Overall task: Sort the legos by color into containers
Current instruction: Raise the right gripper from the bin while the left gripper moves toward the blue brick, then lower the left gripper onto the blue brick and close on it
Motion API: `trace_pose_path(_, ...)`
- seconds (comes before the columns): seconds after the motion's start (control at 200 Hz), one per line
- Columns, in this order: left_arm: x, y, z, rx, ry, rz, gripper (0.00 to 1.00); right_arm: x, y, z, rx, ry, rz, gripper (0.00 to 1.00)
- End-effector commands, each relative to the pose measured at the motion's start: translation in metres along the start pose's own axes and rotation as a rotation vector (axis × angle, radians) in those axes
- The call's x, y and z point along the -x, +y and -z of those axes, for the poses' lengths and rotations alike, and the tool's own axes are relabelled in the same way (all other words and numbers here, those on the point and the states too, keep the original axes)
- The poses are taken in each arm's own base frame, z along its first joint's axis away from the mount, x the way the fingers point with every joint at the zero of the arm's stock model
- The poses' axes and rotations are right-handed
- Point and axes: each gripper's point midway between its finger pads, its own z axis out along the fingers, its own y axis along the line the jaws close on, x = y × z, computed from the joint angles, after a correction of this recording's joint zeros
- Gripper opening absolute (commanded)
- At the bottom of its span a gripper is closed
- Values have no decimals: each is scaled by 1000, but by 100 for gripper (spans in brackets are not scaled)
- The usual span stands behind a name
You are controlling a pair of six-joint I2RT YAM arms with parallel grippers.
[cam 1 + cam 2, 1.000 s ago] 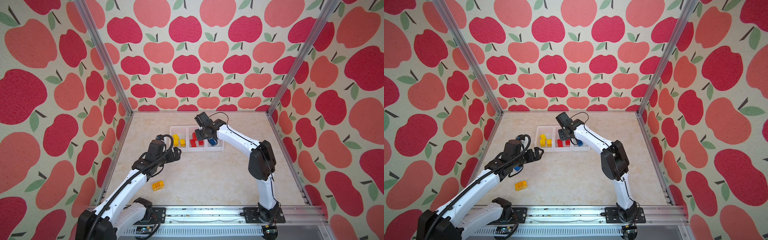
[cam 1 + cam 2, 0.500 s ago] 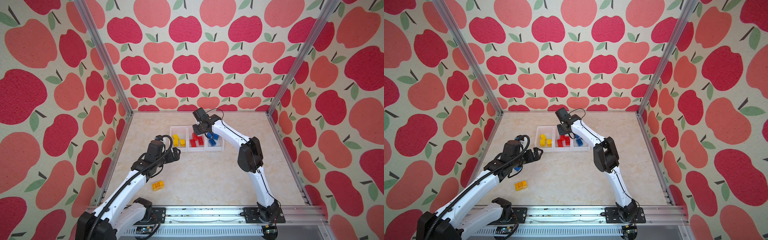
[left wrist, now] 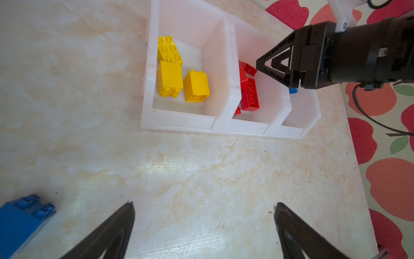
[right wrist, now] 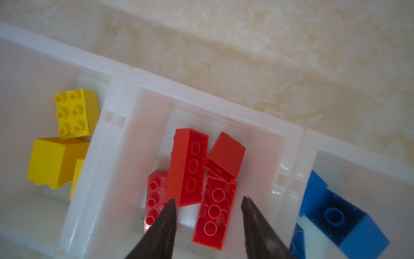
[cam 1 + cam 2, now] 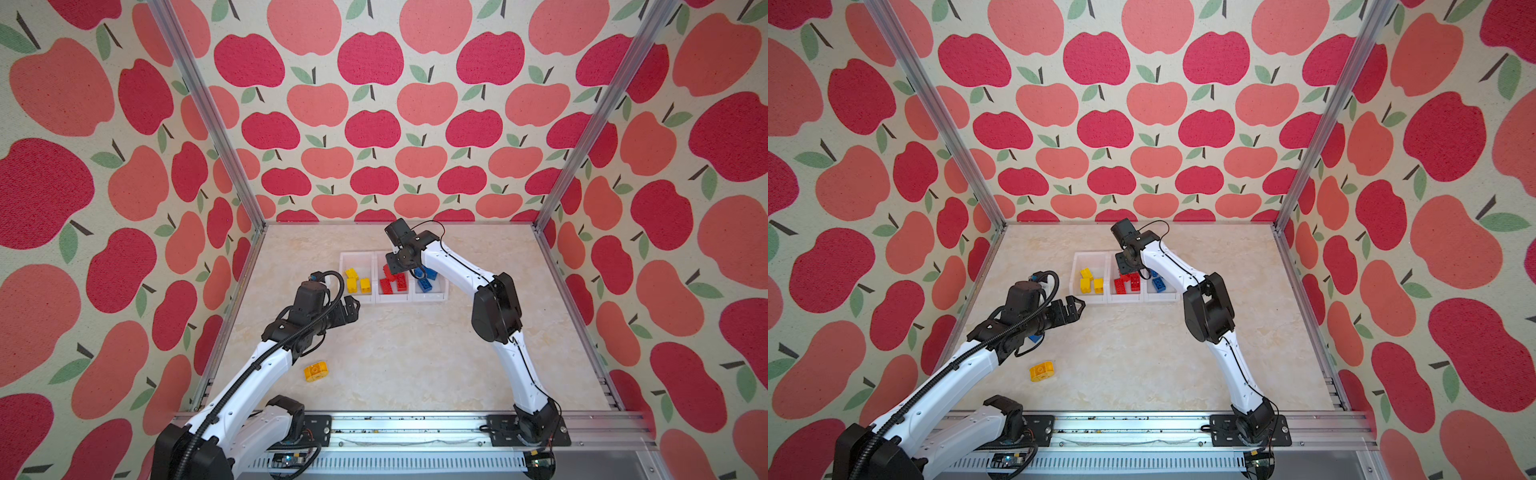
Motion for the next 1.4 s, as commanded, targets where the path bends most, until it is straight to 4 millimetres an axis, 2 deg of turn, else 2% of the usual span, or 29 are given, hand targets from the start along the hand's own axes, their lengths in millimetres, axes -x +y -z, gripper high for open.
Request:
trace_pose_path(0.0,-2,6,4,26,3,12,99,5,-3,8,5,-2,3,51)
trace_pose_path(0.32,1,16,9,94,1,31,99,3,-1,34,30,-25,-5,52)
trace_pose_path(0.615,7,30,17,187,-5,68,99,-12,6,74,62,-61,-7,64)
trace_pose_path(0.95,8,63,30,362,26,184,99,-60,8,116,101,-55,-37,74)
trace_pose_path(1.161,7,87,35,466,76,243,99,-98,6,131,122,-27,-68,78)
trace_pose_path(1.396,4,112,25,520,132,319,98,-127,1,142,124,-7,-97,80)
